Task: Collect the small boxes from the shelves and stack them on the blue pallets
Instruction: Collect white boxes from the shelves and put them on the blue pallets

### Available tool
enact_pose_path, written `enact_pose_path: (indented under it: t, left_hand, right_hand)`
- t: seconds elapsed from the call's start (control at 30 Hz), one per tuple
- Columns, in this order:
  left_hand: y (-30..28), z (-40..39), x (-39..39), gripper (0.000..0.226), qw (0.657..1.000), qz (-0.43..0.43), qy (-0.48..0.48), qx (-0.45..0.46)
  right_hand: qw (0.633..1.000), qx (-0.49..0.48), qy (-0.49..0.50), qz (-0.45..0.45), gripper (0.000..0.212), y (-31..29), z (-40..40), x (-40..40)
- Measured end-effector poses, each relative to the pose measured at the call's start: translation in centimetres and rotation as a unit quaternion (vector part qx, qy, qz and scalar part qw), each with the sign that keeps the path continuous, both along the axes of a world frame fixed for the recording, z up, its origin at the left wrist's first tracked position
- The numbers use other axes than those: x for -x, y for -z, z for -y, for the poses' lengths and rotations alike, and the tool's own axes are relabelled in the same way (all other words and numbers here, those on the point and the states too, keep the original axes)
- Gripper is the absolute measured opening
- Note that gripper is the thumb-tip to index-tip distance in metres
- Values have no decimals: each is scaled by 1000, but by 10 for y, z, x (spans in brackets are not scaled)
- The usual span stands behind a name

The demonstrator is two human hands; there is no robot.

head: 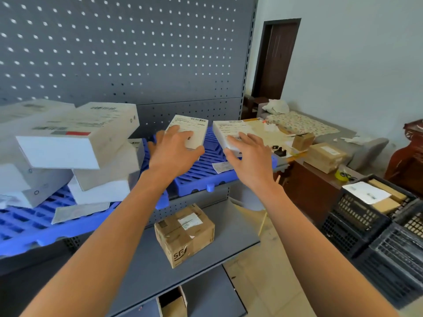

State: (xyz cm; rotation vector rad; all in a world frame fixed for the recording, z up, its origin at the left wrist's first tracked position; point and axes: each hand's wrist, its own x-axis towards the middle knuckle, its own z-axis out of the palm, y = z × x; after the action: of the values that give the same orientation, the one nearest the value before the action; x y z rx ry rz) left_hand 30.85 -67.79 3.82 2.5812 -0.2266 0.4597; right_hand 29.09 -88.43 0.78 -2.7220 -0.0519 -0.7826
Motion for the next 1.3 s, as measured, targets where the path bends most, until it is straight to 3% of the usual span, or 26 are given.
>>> enact_pose_path:
  t: [0.63,0.83,1.03,1.3]
  left_hand:
    - [18,24,-20,62,992,-68,-75,-73]
    - [18,38,-6,51,985,-30,-98,-138]
    - [14,48,25,48,986,17,-109,-123]
    - [12,52,88,35,985,36,-137,-94]
  right_hand:
    - [990,3,-119,-74,51,5,28,-44]
    - [985,30,-145,-85,56,1,37,-42]
    - [982,15,-174,-67,58,-7,46,-21]
    - [962,-28,-267,-50,41,-8,34,26]
